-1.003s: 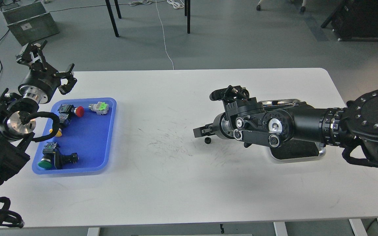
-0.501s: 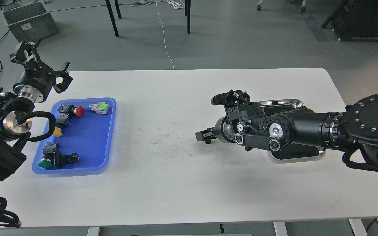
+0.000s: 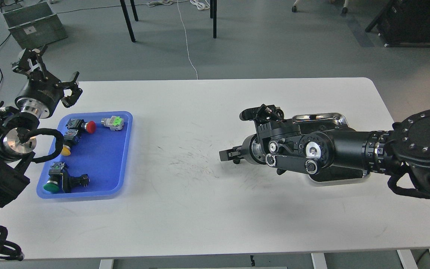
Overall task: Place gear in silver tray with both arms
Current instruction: 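Reach the right gripper down to the black gear and grasp it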
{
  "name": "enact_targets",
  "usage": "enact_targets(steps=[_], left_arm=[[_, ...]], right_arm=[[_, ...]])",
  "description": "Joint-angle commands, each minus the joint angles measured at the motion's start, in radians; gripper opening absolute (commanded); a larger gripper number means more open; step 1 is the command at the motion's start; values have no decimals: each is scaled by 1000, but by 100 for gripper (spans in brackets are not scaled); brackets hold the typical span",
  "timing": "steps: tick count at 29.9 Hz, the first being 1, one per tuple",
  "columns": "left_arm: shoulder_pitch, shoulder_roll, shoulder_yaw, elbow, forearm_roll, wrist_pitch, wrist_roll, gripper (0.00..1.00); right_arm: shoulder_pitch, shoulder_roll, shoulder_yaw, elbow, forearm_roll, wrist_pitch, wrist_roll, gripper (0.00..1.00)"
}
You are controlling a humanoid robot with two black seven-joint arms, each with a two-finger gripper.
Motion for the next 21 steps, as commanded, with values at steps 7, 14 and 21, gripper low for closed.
enact_targets(steps=[7,14,21], left_arm=[[1,0,0,0,0,-1,0,98],[1,0,0,0,0,-1,-5,98],[2,5,0,0,2,-1,-12,98]], right_arm=[[-8,0,20,34,15,-3,23,91],[-10,0,19,34,12,3,22,87],[-8,0,17,32,6,11,16,69]])
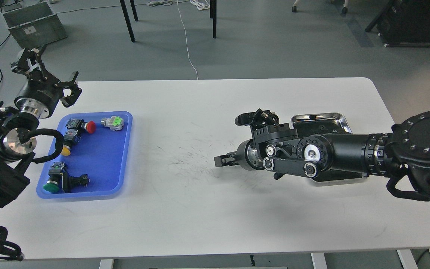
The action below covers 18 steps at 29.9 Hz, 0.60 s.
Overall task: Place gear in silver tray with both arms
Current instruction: 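Reach the right gripper down to the black gear and grasp it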
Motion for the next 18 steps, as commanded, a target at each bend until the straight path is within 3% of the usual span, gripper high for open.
enact_targets(steps=[1,4,6,9,11,18], left_arm=[[5,6,0,0,0,0,0,98],[11,6,0,0,0,0,0,98],[11,8,0,0,0,0,0,98],[11,8,0,0,0,0,0,98],[11,12,2,0,0,0,0,98],[12,14,0,0,0,0,-2,98]], right_arm=[[1,0,0,-1,-3,2,-5,67],[2,0,0,-3,-4,2,-7,55],[7,0,-2,-3,-4,2,-7,41],[15,0,-3,-3,-4,2,-7,35],[19,0,-3,-3,-6,7,-7,25],[24,0,-8,-3,-6,47,-7,14]])
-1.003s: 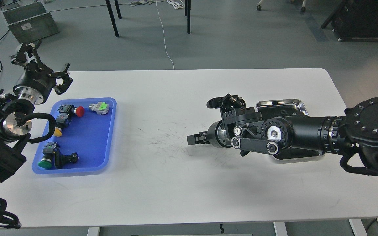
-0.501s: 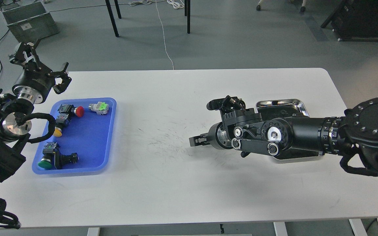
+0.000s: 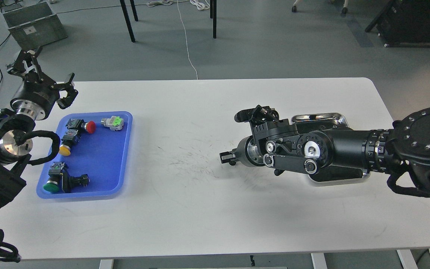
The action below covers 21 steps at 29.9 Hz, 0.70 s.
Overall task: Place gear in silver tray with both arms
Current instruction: 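Reach the right gripper down to the black gear and grasp it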
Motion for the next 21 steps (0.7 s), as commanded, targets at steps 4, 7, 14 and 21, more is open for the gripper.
enact_targets(steps=[4,7,14,21], left_arm=[[1,0,0,0,0,0,-1,98],[1,6,2,0,0,0,-1,98],[1,2,2,-3,0,2,1,98],[1,0,2,-6,0,2,-1,98]], right_arm=[[4,0,-2,0,0,29,1,11],[4,0,1,-6,5,28,0,30],[-1,0,4,-15,9,5,-2,92],[-12,0,8,-10,20,-35,11,92]])
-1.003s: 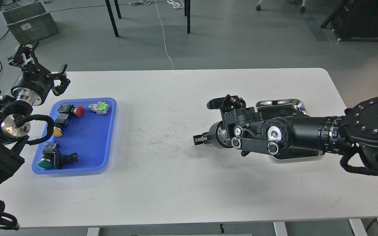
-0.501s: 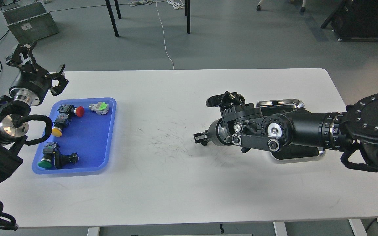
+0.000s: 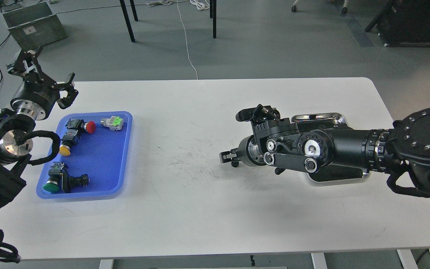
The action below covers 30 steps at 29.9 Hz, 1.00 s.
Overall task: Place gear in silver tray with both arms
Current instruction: 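Reach the right gripper down to the black gear and grasp it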
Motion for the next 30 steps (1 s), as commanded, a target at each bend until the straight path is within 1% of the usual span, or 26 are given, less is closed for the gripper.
enact_targets(steps=[1,4,9,12,15,20,28,30], left_arm=[[0,0,0,0,1,-1,1,98],[0,-2,0,0,1,-1,1,98],[-2,-5,0,0,1,0,1,98],[-2,-5,0,-2,1,0,1,98],[-2,0,0,-2,1,0,1,98],[-2,4,0,-2,1,0,1,98],[0,6,0,-2,1,0,1,98],[0,7,0,-2,1,0,1,98]], right_arm=[[-8,0,4,7,11,-40,11,91],[-10,0,14,10,14,-60,11,91],[-8,0,19,21,19,-48,11,92],[-2,0,19,29,29,-24,9,92],[4,0,17,29,28,25,6,92],[7,0,14,29,19,41,0,90],[7,0,13,27,13,55,0,71],[7,0,13,26,11,56,0,59]])
